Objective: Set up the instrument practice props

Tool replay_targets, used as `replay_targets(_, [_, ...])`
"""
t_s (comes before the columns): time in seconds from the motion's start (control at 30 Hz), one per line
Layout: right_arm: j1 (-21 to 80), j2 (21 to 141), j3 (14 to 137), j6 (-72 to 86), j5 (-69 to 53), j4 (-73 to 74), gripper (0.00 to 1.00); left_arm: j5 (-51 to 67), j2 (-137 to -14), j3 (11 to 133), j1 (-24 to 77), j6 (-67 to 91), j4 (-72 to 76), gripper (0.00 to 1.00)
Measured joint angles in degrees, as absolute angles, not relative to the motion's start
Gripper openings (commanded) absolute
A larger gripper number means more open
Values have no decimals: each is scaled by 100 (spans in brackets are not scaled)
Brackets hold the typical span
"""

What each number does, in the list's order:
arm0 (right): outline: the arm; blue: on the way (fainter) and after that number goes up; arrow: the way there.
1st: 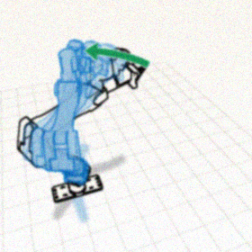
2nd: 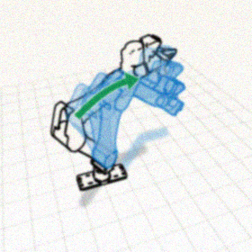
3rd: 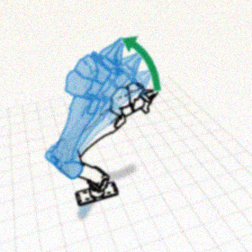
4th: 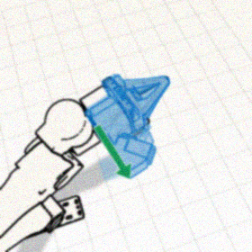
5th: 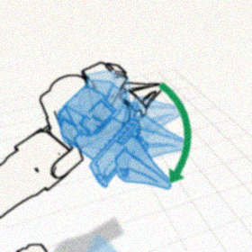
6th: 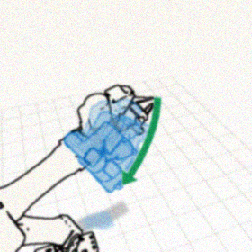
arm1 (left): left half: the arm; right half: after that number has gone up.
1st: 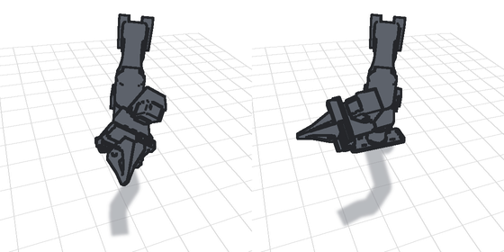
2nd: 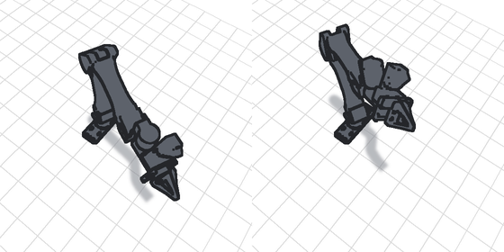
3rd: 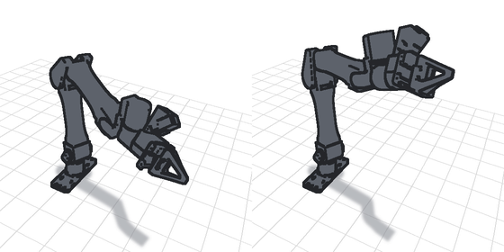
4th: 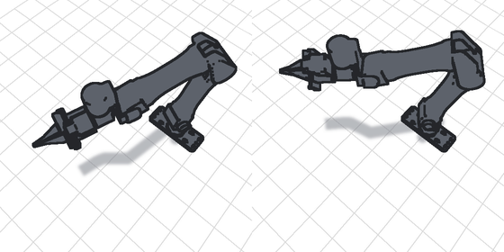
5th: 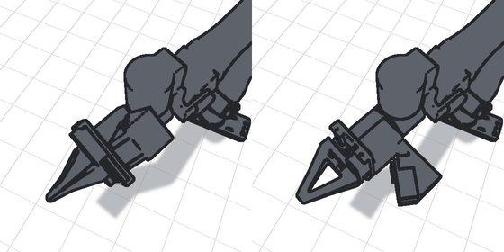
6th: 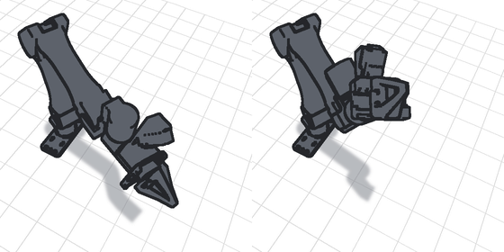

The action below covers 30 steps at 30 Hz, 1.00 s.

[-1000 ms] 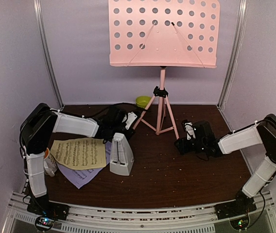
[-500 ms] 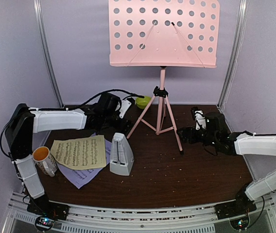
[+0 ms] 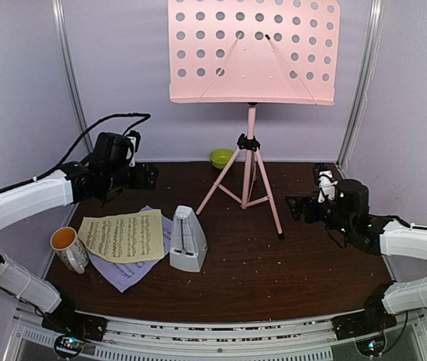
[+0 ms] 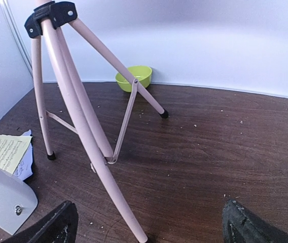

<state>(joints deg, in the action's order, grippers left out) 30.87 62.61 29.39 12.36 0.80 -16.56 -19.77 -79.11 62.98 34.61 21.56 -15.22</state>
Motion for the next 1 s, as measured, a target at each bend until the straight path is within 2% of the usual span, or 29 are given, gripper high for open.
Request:
replay_targets(0.27, [3083,6243,2574,1514,416,-2014,100,-3072,-6956,5612,3785,4464,-2808,98])
replay_targets(0.43, [3083,6635,2808,1568,301,-1951,100,-3562,-6958,5610,4281,6125,-3922,96])
replay_targets(0.67, [3083,6838,2912,1684,-137,-1885,100,-3621,-7496,5347,4438,8206,-5188,93])
replay_targets(1.0, [3083,7345,3157,1894,-843,-1876,100,-3446,-7522,4550,4453,9371,-5374,89])
